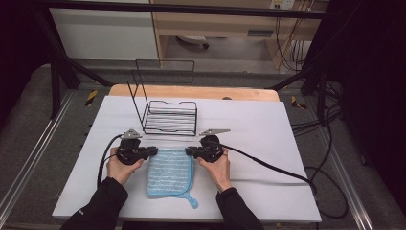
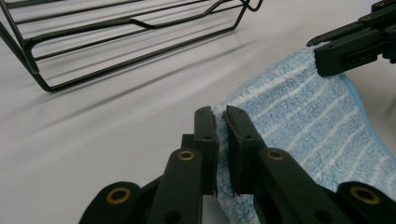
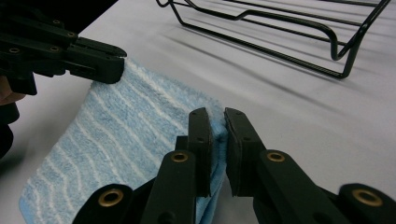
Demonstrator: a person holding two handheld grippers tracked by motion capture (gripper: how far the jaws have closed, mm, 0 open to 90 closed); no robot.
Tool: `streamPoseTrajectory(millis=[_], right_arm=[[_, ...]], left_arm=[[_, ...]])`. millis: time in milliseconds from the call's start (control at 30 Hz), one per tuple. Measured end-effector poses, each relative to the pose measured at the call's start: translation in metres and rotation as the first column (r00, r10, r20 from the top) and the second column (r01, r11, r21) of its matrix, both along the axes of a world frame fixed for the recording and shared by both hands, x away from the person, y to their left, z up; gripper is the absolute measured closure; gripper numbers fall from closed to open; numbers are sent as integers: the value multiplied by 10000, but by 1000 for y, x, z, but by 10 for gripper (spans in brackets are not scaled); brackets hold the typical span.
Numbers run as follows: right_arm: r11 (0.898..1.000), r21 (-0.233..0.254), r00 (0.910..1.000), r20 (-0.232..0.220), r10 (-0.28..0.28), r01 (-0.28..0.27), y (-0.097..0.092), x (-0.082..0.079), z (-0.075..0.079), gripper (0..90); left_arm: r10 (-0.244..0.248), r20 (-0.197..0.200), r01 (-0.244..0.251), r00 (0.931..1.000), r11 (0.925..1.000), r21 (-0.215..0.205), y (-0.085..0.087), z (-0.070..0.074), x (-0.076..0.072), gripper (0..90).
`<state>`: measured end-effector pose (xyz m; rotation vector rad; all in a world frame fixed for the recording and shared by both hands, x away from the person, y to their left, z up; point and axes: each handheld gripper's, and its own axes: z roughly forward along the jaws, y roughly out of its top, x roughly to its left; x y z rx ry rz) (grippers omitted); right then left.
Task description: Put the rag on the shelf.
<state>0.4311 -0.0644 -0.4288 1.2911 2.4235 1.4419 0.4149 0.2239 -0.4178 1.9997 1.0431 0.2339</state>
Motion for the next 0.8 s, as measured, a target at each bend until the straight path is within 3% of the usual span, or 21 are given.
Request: streamPoseTrajectory(millis=[533,800], right_arm=[[9986,521,9947,1031,-23,-31,-8,-17,23,819],[9973,729,9879,1551,-94,-20,-15,-24,38,820]], left_arm=[[43,833,-17,9965,9995,-321,-1,23,-17,833],[-57,1447,140,9895,9983,-558,-5,40,-27,833]])
